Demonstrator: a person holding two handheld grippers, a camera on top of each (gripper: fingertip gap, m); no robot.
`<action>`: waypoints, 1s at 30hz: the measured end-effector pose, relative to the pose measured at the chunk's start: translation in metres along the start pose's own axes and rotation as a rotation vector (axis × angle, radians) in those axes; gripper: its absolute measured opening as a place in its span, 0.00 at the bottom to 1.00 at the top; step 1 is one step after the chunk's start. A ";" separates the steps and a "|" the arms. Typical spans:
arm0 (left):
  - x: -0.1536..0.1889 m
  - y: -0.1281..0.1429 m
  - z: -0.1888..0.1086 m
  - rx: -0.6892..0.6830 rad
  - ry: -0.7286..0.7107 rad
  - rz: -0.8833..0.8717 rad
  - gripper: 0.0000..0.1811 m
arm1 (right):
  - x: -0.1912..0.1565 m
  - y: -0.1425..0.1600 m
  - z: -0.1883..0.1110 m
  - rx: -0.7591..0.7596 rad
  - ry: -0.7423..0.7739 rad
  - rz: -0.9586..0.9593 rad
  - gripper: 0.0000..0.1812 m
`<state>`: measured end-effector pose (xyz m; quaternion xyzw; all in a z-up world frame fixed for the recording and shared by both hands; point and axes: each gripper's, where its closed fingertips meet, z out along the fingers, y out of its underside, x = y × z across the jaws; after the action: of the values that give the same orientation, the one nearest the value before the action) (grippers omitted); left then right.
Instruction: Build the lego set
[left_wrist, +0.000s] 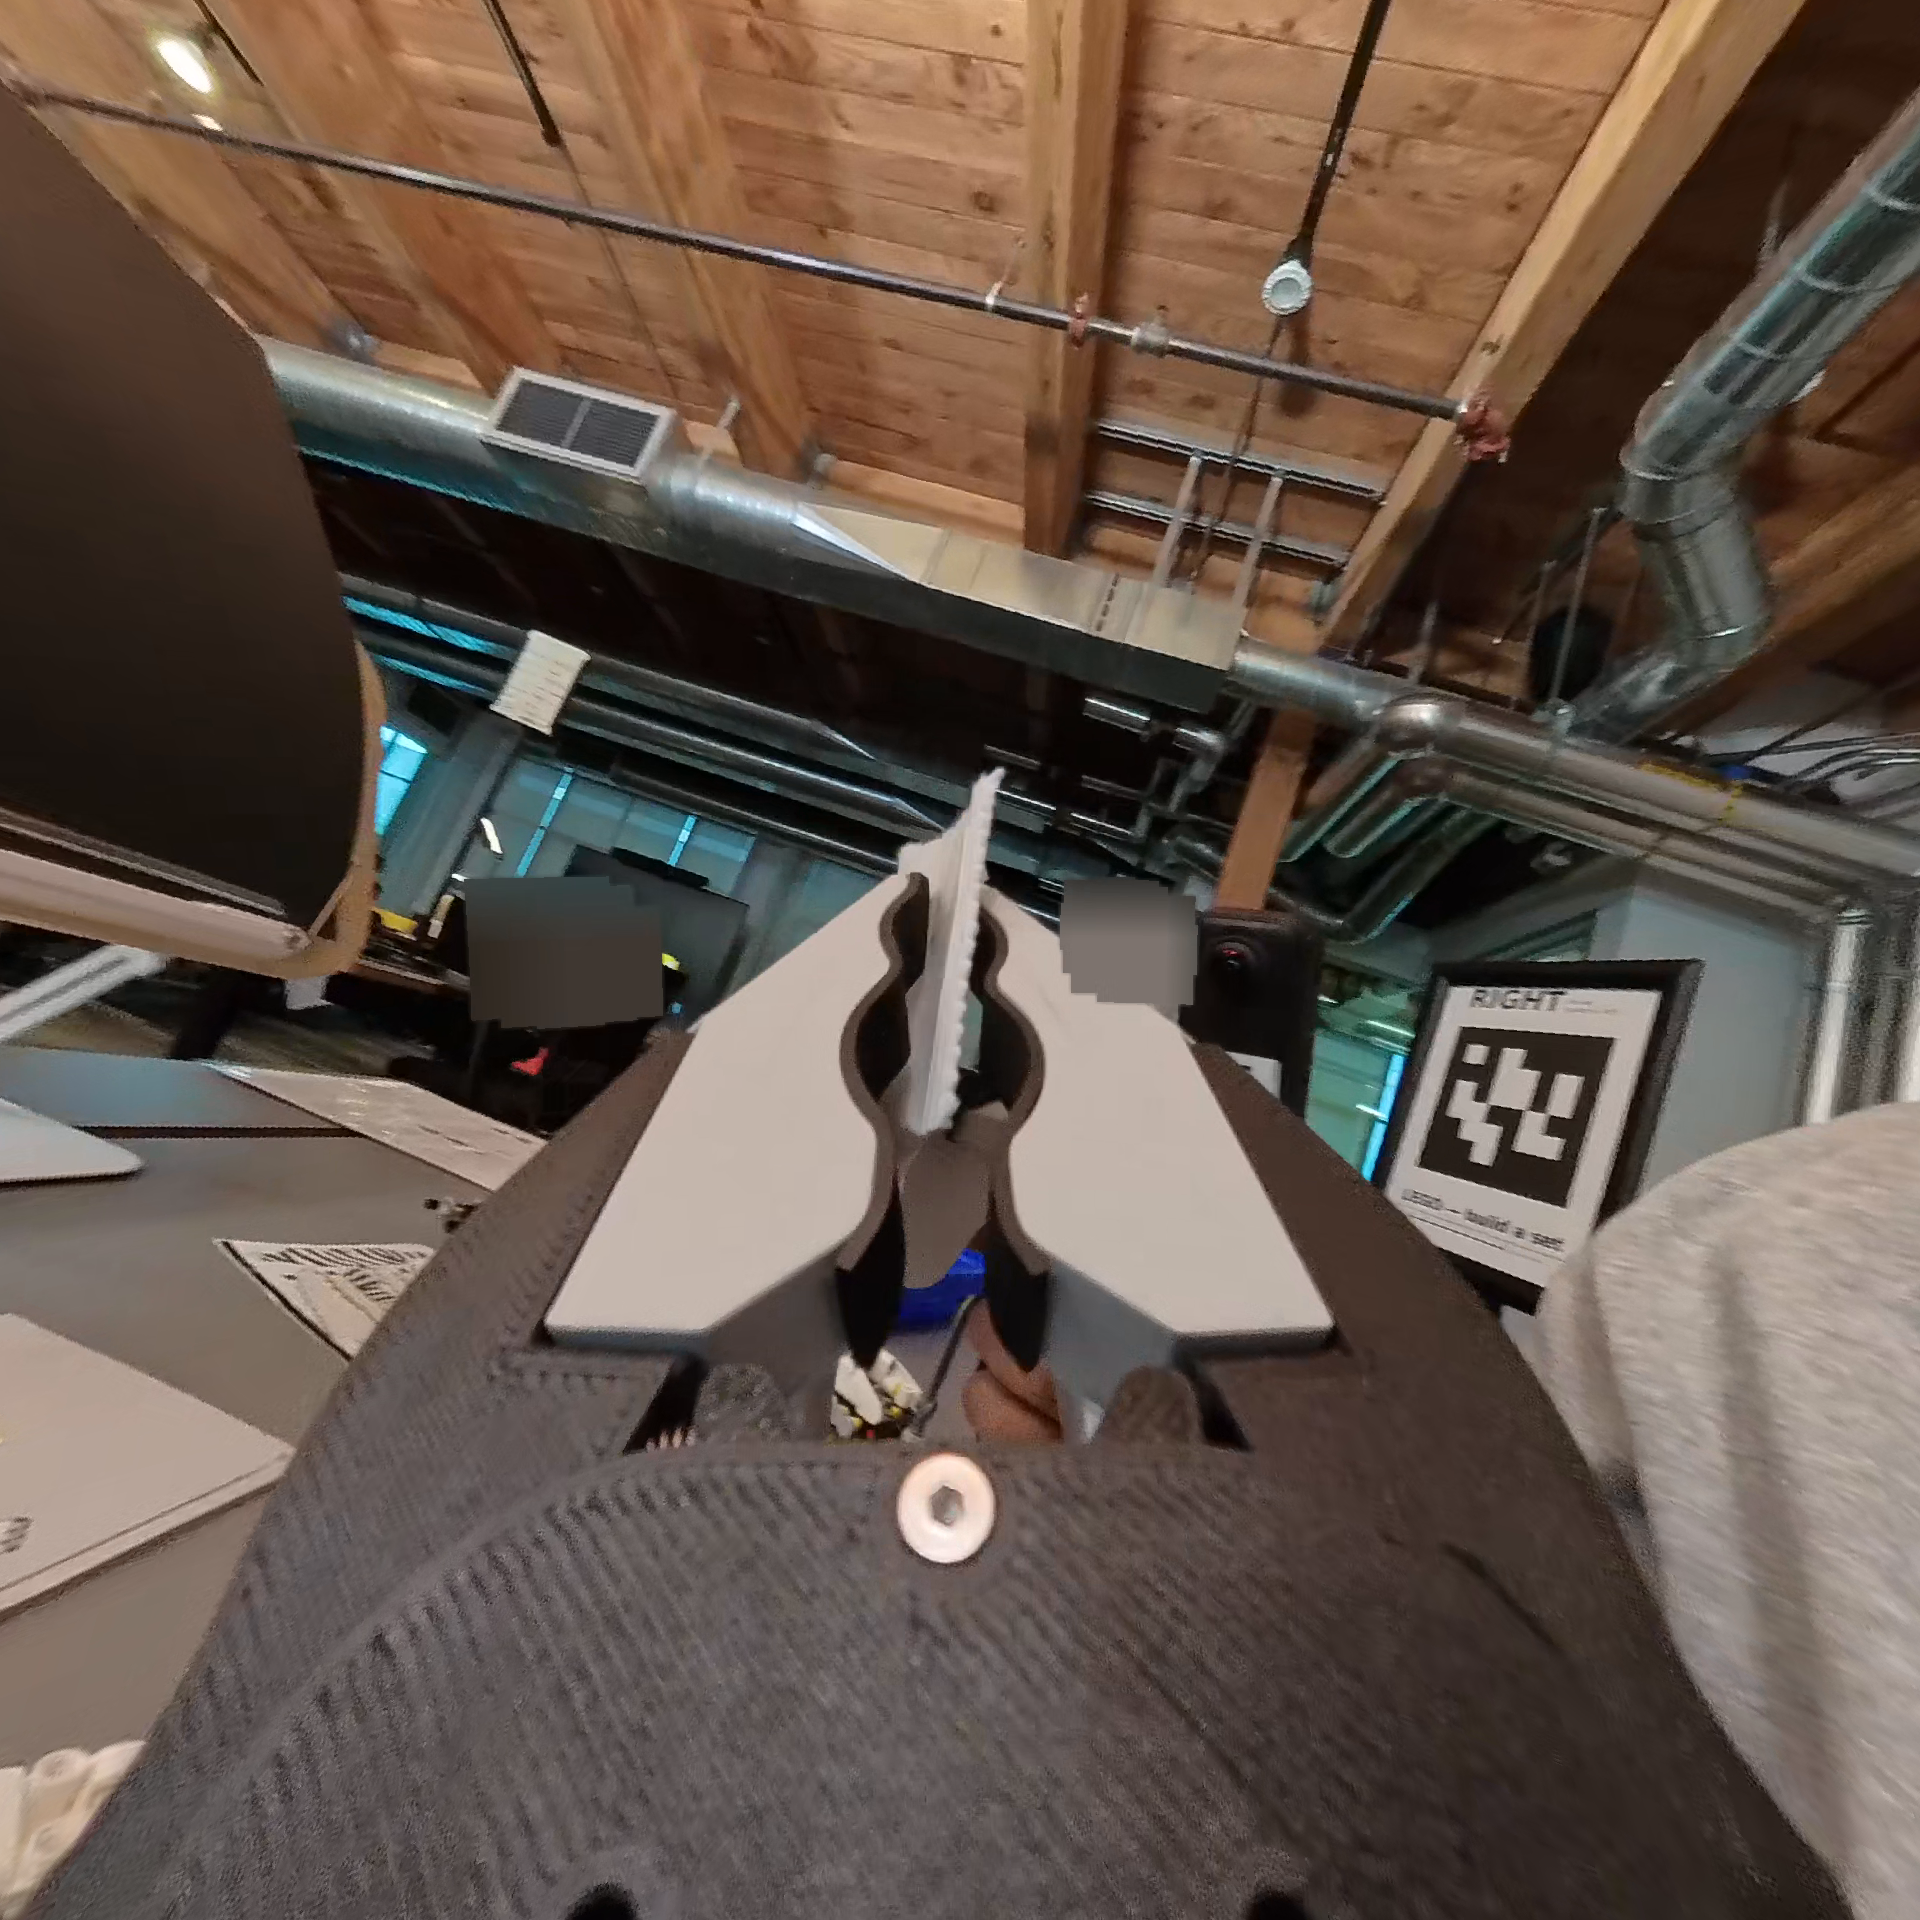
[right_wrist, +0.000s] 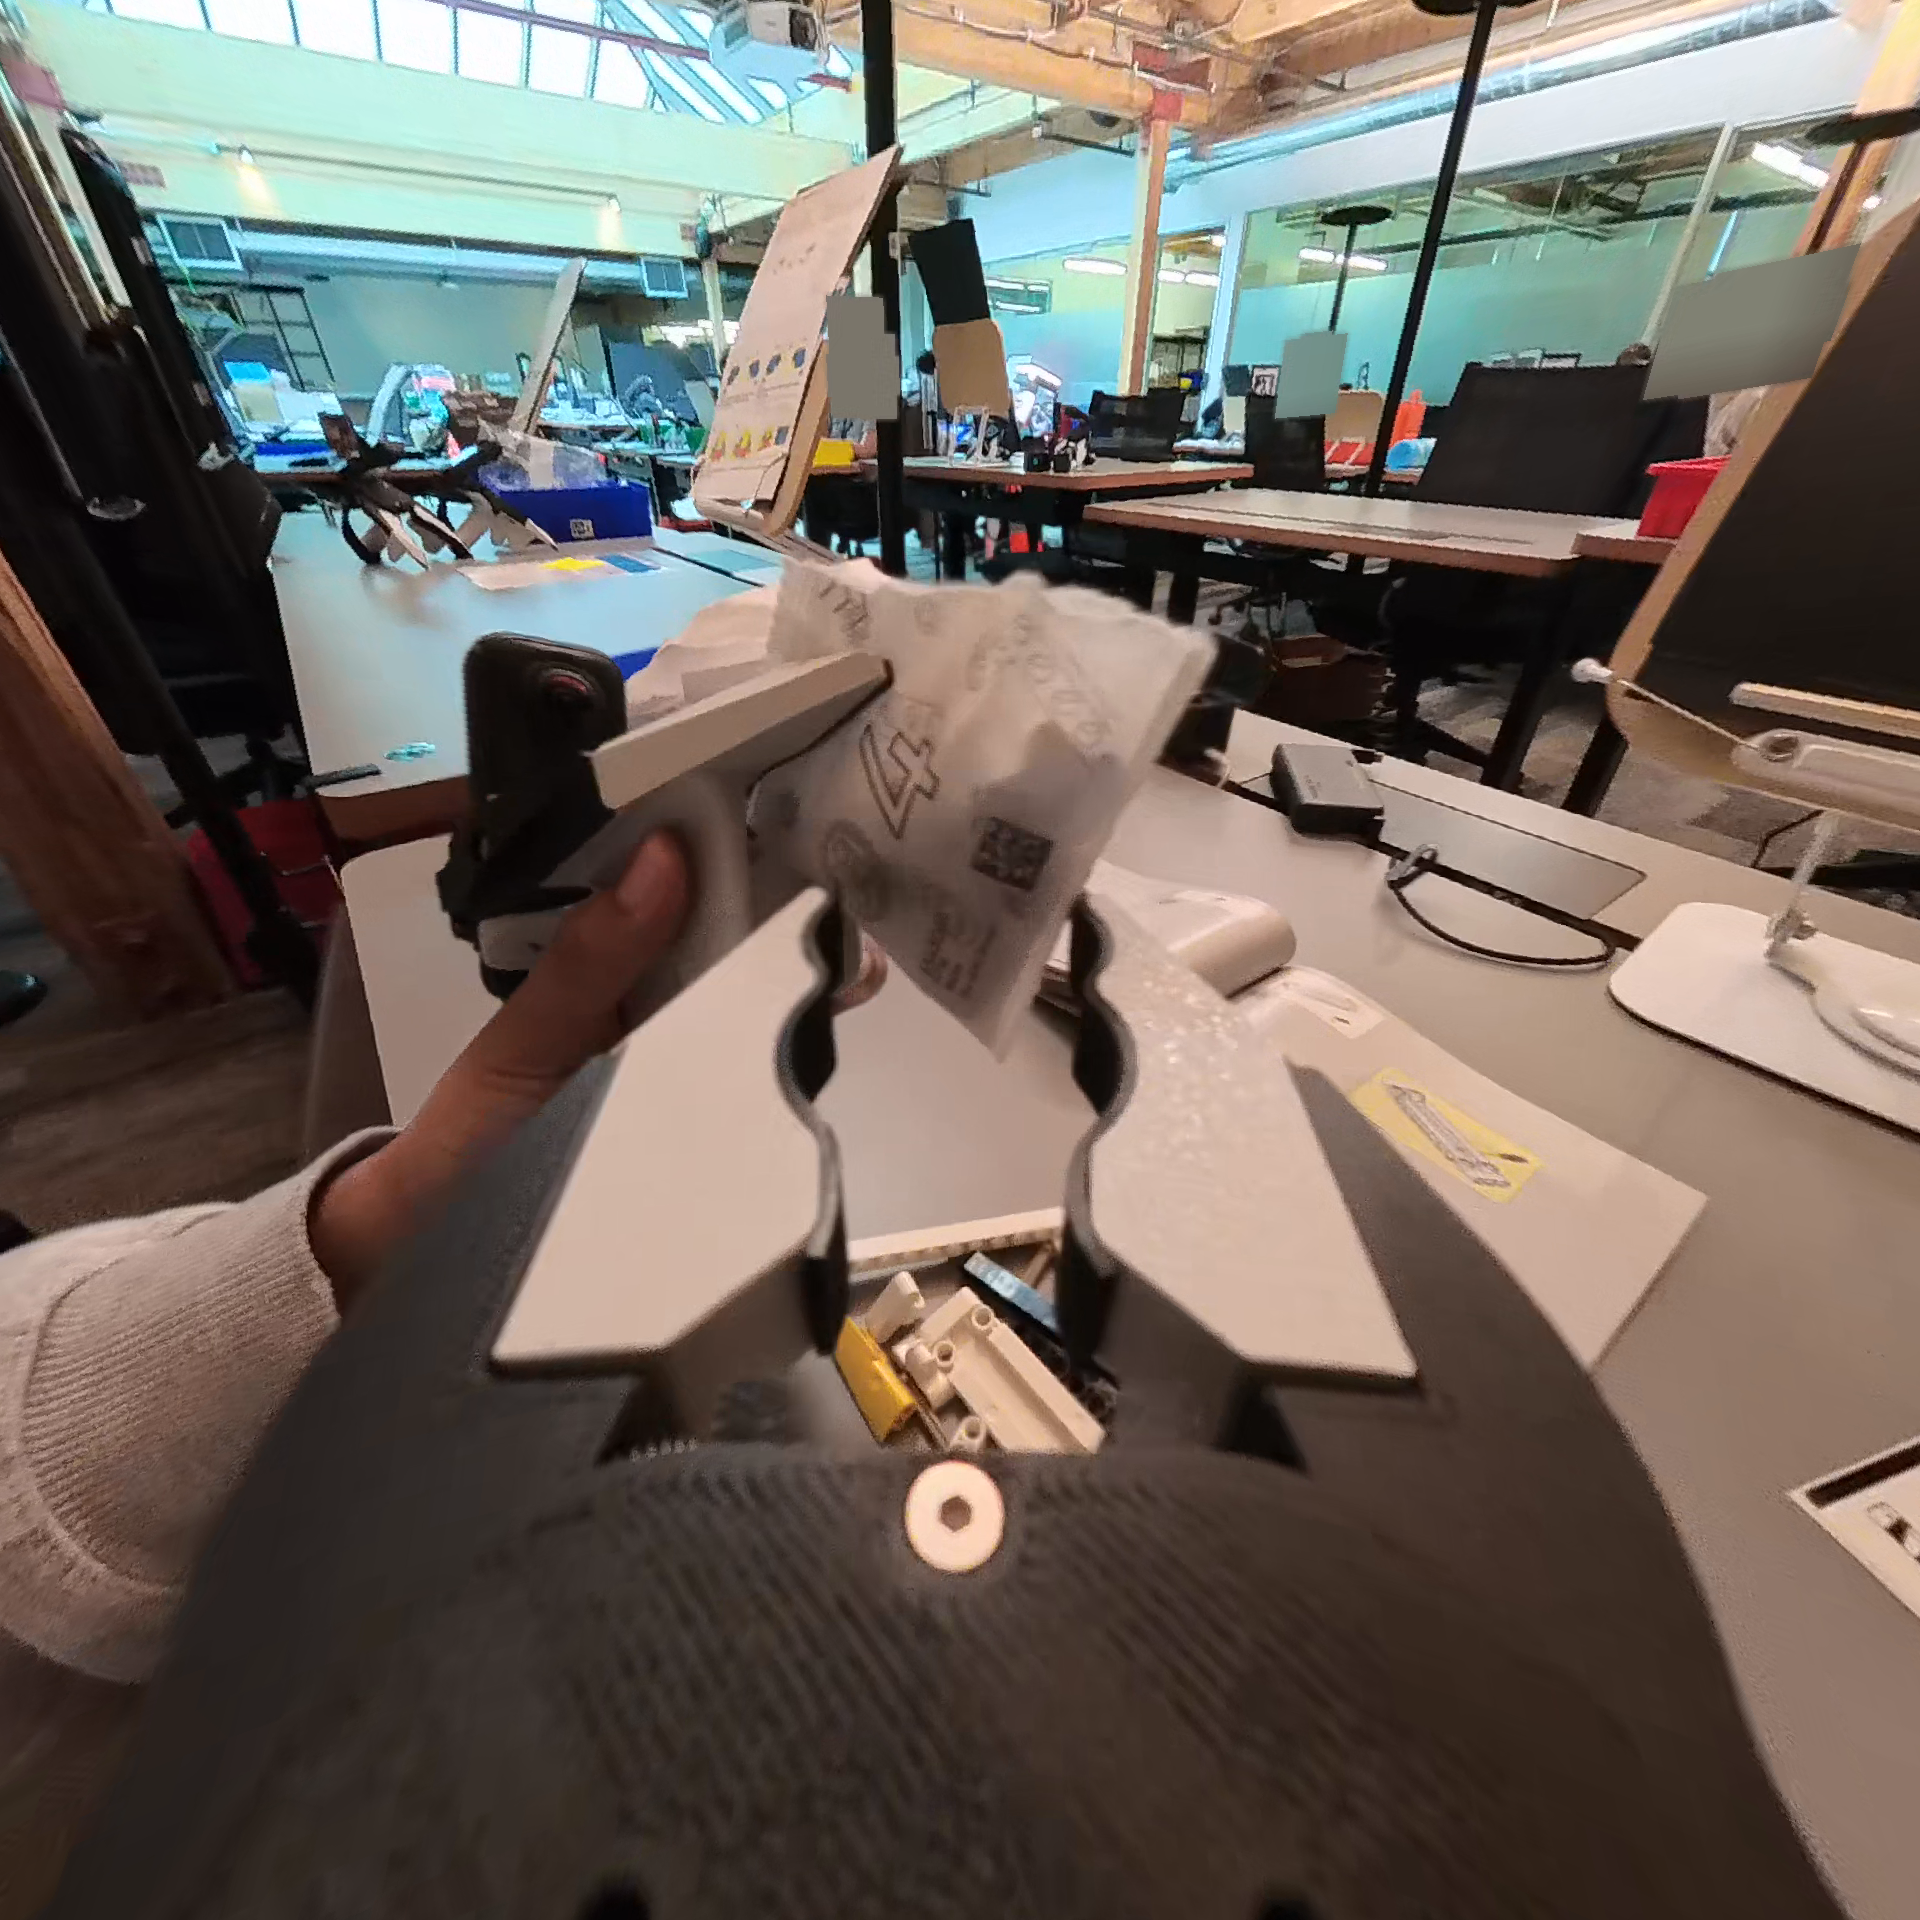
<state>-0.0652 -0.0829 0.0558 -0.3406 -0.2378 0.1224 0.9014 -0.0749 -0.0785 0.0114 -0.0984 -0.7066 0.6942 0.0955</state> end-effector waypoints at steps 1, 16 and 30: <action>0.002 0.001 0.001 -0.013 0.017 -0.015 0.03 | 0.000 -0.001 0.000 0.007 -0.005 0.002 0.19; -0.001 0.022 0.005 -0.238 -0.034 0.065 0.20 | 0.003 -0.006 -0.013 0.035 -0.068 0.045 0.07; -0.003 0.011 -0.009 -0.246 -0.086 0.313 0.09 | 0.021 -0.005 -0.025 -0.016 0.014 -0.147 0.05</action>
<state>-0.0638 -0.0814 0.0416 -0.4755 -0.2337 0.2454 0.8118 -0.0884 -0.0484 0.0165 -0.0519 -0.7168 0.6789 0.1505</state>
